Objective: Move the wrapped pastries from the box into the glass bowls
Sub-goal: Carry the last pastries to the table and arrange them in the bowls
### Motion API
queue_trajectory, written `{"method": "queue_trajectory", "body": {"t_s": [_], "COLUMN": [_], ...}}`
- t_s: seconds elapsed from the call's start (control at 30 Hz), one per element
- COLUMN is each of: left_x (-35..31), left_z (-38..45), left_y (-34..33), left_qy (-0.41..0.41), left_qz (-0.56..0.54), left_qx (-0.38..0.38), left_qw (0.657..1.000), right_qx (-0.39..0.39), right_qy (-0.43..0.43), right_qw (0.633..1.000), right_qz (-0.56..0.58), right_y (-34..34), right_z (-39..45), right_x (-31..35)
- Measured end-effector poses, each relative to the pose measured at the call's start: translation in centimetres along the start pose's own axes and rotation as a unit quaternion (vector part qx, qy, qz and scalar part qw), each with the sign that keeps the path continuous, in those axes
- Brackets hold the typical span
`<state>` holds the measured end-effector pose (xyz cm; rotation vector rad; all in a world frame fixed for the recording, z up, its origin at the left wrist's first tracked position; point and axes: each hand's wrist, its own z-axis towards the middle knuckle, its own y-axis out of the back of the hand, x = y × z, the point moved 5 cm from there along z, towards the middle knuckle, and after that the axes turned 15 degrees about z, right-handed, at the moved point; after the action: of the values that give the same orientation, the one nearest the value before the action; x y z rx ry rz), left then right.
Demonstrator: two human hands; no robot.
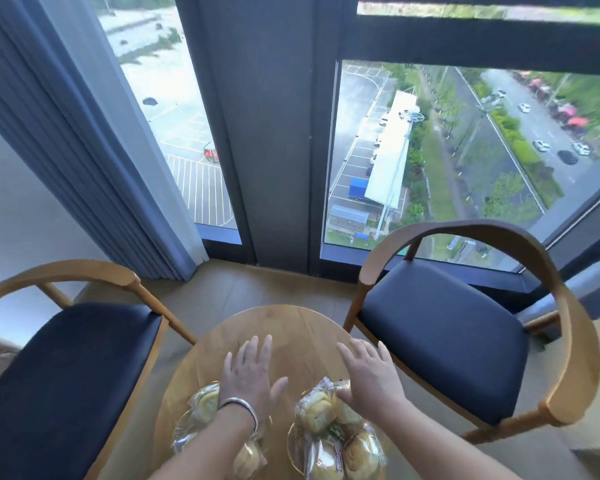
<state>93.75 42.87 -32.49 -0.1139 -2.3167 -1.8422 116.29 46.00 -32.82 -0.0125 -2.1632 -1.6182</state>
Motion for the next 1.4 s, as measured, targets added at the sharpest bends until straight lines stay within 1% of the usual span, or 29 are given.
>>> {"method": "queue_trajectory", "body": {"t_s": [0.17, 0.37, 0.63, 0.77, 0.87, 0.97, 1.17, 1.27, 1.4], "left_x": [2.0, 2.8, 2.6, 3.8, 5.3, 7.0, 9.8, 9.8, 10.1], "left_z": [-1.3, -1.8, -2.5, -3.5, -4.5, -6.1, -10.1, -11.4, -12.5], "left_y": [4.6, 8.0, 7.5, 4.5, 0.9, -3.5, -12.3, -15.5, -18.9], "left_qy": [0.005, 0.009, 0.005, 0.021, 0.043, 0.079, 0.124, 0.130, 0.176], "left_qz": [0.009, -0.002, -0.013, -0.016, -0.033, -0.059, -0.056, -0.066, -0.143], "left_qx": [-0.031, -0.081, -0.069, -0.048, -0.008, 0.043, 0.162, 0.187, 0.220], "left_qw": [0.999, 0.997, 0.998, 0.999, 0.998, 0.994, 0.977, 0.971, 0.949], "right_qx": [-0.029, -0.075, -0.070, -0.046, -0.017, 0.031, 0.104, 0.129, 0.149], "right_qy": [0.000, 0.020, 0.021, 0.017, 0.004, -0.022, -0.068, -0.088, -0.123], "right_qw": [0.999, 0.997, 0.997, 0.999, 1.000, 0.999, 0.992, 0.988, 0.981], "right_qz": [0.022, 0.001, -0.003, -0.009, -0.005, -0.004, -0.015, -0.010, 0.013], "right_y": [3.8, 7.5, 7.5, 5.5, 2.8, -0.5, -7.3, -10.2, -13.4], "right_z": [-1.3, -2.3, -2.7, -3.1, -3.2, -3.6, -5.5, -6.3, -8.1], "right_x": [2.0, 3.4, 4.1, 3.9, 2.9, 1.4, -2.4, -3.8, -4.9]}}
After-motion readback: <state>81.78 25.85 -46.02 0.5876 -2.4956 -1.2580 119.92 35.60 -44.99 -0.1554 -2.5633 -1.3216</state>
